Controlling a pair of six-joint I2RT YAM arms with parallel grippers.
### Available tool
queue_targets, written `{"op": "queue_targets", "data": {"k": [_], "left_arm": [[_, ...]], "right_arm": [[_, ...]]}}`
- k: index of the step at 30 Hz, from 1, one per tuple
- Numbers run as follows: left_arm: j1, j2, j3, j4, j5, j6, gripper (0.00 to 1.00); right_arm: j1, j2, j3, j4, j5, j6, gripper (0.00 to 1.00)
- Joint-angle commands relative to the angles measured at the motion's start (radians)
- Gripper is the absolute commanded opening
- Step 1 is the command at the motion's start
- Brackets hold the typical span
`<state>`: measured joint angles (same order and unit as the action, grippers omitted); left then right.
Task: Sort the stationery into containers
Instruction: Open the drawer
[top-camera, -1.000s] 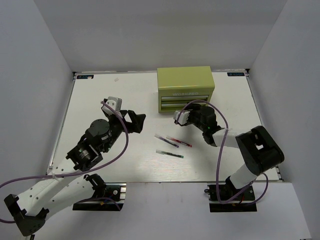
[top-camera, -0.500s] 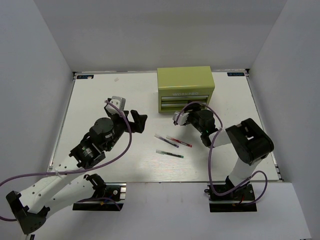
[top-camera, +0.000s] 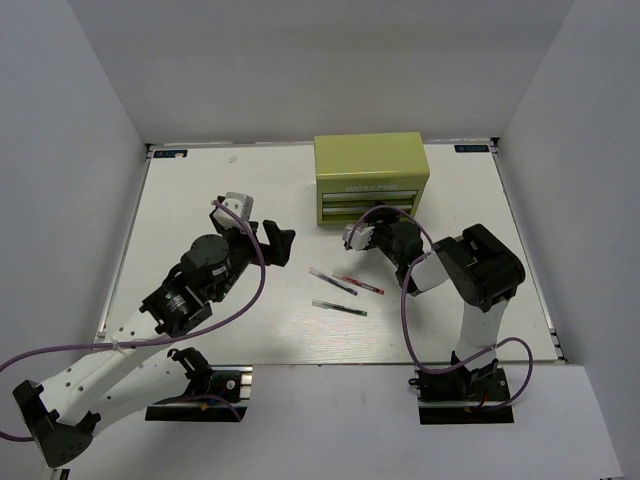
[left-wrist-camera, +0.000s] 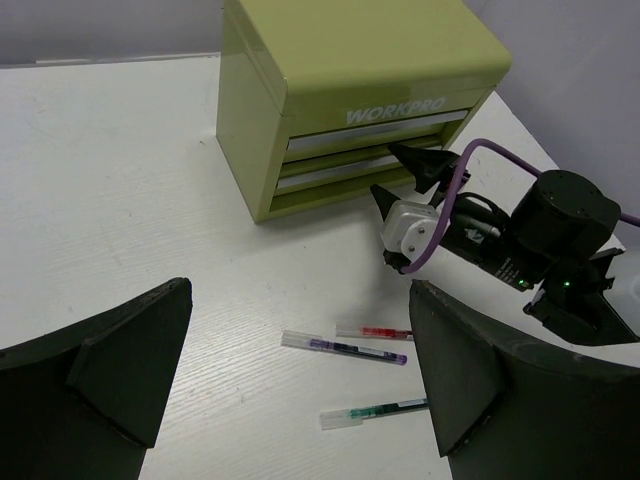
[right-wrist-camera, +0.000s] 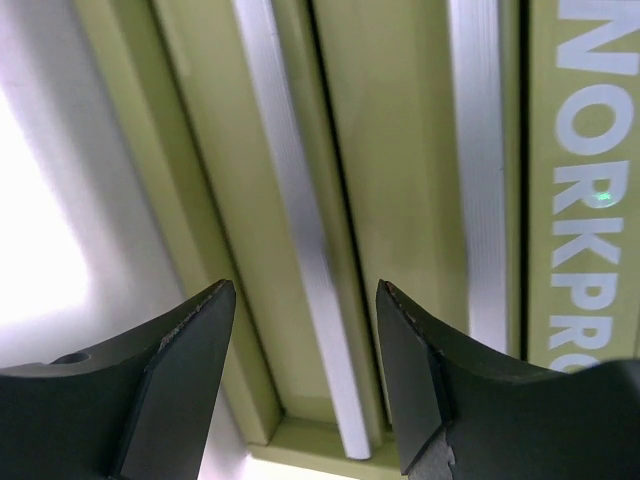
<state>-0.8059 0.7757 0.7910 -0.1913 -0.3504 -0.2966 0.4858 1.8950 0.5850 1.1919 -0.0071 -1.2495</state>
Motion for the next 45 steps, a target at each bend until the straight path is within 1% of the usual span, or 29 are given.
{"op": "queue_targets", "data": {"k": [1, 2, 8, 23, 25, 26, 28, 29, 31, 34, 35, 39, 42, 43, 45], "left_arm": [[0.007, -0.001, -0.004, -0.004, 0.002, 0.008, 0.99], [0.007, -0.001, -0.004, -0.004, 0.002, 0.008, 0.99], [0.007, -0.001, -0.004, -0.004, 0.002, 0.008, 0.99], [0.025, -0.001, -0.004, -0.004, 0.002, 0.008, 0.99], [0.025, -0.001, -0.004, -0.004, 0.002, 0.008, 0.99], [0.025, -0.001, -0.004, 0.006, 0.002, 0.008, 0.99], [0.025, 0.008, -0.004, 0.006, 0.002, 0.008, 0.99], [0.025, 0.008, -0.004, 0.006, 0.002, 0.008, 0.99], [0.025, 0.008, -0.004, 0.006, 0.002, 0.008, 0.99], [0.025, 0.008, -0.004, 0.006, 0.002, 0.008, 0.99], [0.025, 0.008, -0.004, 0.006, 0.002, 0.008, 0.99], [0.034, 0.008, -0.004, 0.006, 0.002, 0.008, 0.99], [0.034, 0.008, -0.004, 0.006, 0.002, 0.008, 0.99], [0.034, 0.008, -0.004, 0.006, 0.002, 0.008, 0.99], [0.034, 0.008, -0.004, 0.006, 0.002, 0.008, 0.99]], "right_arm": [[0.004, 0.032, 0.039, 0.130, 0.038, -0.022, 0.64], [0.005, 0.042, 0.039, 0.141, 0.048, -0.025, 0.66], [0.004, 0.111, 0.061, 0.218, 0.065, -0.079, 0.66], [0.004, 0.197, 0.118, 0.302, 0.099, -0.110, 0.66], [0.002, 0.216, 0.118, 0.337, 0.102, -0.123, 0.63], [0.004, 0.217, 0.121, 0.351, 0.105, -0.125, 0.63], [0.005, 0.233, 0.119, 0.360, 0.110, -0.130, 0.58], [0.005, 0.234, 0.119, 0.377, 0.111, -0.133, 0.55], [0.005, 0.245, 0.116, 0.390, 0.113, -0.137, 0.52], [0.004, 0.256, 0.113, 0.413, 0.113, -0.143, 0.42], [0.005, 0.259, 0.113, 0.414, 0.113, -0.145, 0.42], [0.004, 0.280, 0.108, 0.442, 0.117, -0.151, 0.33], [0.007, 0.296, 0.107, 0.474, 0.121, -0.160, 0.31], [0.005, 0.300, 0.104, 0.480, 0.121, -0.163, 0.27], [0.005, 0.309, 0.104, 0.492, 0.113, -0.166, 0.23]]}}
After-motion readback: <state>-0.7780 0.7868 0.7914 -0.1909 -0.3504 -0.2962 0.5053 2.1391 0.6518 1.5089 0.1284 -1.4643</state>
